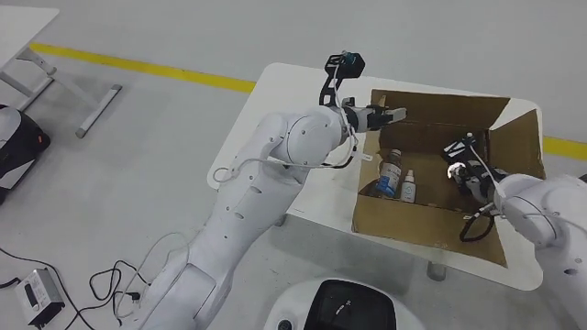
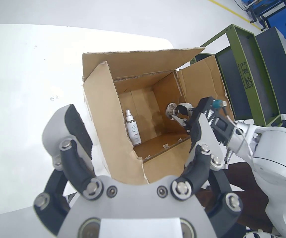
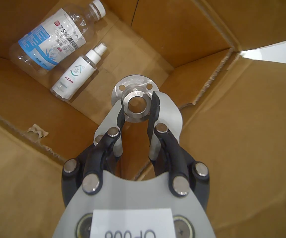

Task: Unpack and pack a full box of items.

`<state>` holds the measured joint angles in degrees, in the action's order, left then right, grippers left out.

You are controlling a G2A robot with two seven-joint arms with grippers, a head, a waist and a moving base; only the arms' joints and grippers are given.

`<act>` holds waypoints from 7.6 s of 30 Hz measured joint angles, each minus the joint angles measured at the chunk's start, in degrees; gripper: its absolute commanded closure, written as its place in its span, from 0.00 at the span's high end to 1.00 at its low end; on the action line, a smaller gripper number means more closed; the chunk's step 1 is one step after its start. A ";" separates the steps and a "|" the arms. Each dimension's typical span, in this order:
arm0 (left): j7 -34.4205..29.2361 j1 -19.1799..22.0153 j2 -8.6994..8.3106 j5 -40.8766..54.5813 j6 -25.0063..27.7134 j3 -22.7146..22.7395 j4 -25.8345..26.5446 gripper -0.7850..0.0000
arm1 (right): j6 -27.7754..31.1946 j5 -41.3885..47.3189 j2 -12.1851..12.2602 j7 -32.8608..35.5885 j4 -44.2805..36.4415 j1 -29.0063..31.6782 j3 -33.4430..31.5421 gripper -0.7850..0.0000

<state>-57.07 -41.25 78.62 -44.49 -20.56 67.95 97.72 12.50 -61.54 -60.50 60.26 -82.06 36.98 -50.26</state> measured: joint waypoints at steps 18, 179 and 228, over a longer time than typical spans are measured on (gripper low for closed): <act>-0.11 -0.08 -0.03 0.12 0.08 0.14 0.07 1.00 | 2.10 5.37 -11.80 -5.28 31.10 -14.12 17.04 0.64; 2.80 -1.87 1.44 -6.31 12.84 -3.51 -14.10 0.47 | 13.63 1.64 -2.22 -37.64 3.78 15.95 -20.54 0.00; -1.10 -15.64 -4.35 -2.35 56.87 8.55 4.86 1.00 | 16.86 3.72 -0.59 -50.97 -11.49 25.29 -31.48 0.00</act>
<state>-58.17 -56.90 74.27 -46.84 36.31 76.51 102.57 29.36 -57.82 -61.09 9.28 -93.54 62.27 -81.74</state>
